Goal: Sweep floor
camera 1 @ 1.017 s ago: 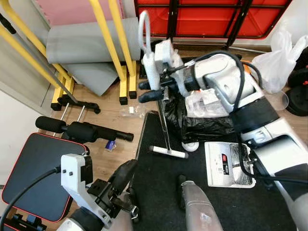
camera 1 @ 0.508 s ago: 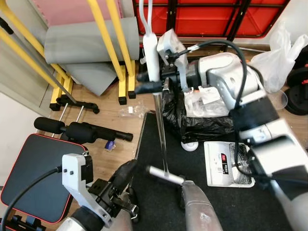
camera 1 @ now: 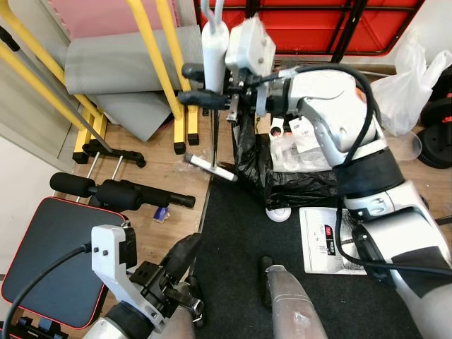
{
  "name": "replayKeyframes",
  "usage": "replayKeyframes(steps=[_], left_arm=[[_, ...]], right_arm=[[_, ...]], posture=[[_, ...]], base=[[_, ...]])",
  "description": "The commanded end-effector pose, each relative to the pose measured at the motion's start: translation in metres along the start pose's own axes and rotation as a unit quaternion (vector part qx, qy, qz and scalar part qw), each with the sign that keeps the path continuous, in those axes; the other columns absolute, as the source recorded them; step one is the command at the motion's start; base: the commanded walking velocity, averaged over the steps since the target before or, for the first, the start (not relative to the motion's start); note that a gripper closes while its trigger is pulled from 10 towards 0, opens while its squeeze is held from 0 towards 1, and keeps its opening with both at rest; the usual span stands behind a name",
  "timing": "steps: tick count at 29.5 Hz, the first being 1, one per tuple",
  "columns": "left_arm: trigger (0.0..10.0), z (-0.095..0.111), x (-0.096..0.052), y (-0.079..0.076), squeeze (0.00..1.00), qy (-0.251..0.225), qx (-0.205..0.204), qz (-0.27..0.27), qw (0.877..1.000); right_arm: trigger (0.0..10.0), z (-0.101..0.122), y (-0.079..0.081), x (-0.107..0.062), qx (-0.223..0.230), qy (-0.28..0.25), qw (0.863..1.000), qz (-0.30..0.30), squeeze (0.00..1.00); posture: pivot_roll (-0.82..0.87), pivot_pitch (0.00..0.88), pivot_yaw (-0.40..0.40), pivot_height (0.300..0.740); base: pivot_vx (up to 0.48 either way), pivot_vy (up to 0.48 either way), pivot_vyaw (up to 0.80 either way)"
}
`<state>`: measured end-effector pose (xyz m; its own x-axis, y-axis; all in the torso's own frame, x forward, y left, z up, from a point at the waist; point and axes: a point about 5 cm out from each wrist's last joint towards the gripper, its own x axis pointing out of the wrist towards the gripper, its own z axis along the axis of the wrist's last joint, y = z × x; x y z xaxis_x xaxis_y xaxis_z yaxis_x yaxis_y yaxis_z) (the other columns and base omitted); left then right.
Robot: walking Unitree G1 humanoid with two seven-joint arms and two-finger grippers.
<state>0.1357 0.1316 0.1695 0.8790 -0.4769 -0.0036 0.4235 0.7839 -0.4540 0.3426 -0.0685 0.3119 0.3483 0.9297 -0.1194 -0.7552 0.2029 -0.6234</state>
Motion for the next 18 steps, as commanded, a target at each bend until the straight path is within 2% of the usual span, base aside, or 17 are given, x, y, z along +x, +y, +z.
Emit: replayKeyframes(steps=[1,2,3,7,12,18], left_arm=[[10.0,-0.004,-0.002,0.002,0.0,0.012,-0.005,0.01,1.0],[10.0,-0.004,-0.002,0.002,0.0,0.012,-0.005,0.01,1.0],[10.0,-0.004,-0.002,0.002,0.0,0.011,-0.005,0.01,1.0],[10.0,-0.004,-0.002,0.003,0.0,0.011,-0.005,0.01,1.0],[10.0,-0.005,-0.001,0.003,0.0,0.011,-0.005,0.009,1.0],[10.0,-0.005,0.0,0.003,0.0,0.01,-0.006,0.009,1.0]], right_arm=[[10.0,-0.002,0.006,-0.003,-0.031,0.027,0.999,0.023,0.0],[10.0,-0.002,0.006,-0.003,-0.031,0.027,0.999,0.023,0.0],[10.0,-0.016,0.015,-0.011,-0.019,0.065,0.996,0.05,0.0],[10.0,-0.026,0.023,-0.02,-0.014,0.098,0.992,0.08,0.0],[10.0,-0.036,0.023,-0.033,0.019,0.141,0.985,0.097,0.0],[10.0,-0.031,0.021,-0.043,0.049,0.15,0.98,0.121,0.0]], posture=[[-0.07,0.339,0.017,0.74],[-0.07,0.339,0.017,0.74],[-0.08,0.339,0.015,0.74],[-0.08,0.341,0.016,0.74],[-0.08,0.339,0.015,0.74],[-0.09,0.337,0.011,0.74]], base=[[0.0,0.0,0.0],[0.0,0.0,0.0],[0.0,0.0,0.0],[0.0,0.0,0.0],[0.0,0.0,0.0],[0.0,0.0,0.0]])
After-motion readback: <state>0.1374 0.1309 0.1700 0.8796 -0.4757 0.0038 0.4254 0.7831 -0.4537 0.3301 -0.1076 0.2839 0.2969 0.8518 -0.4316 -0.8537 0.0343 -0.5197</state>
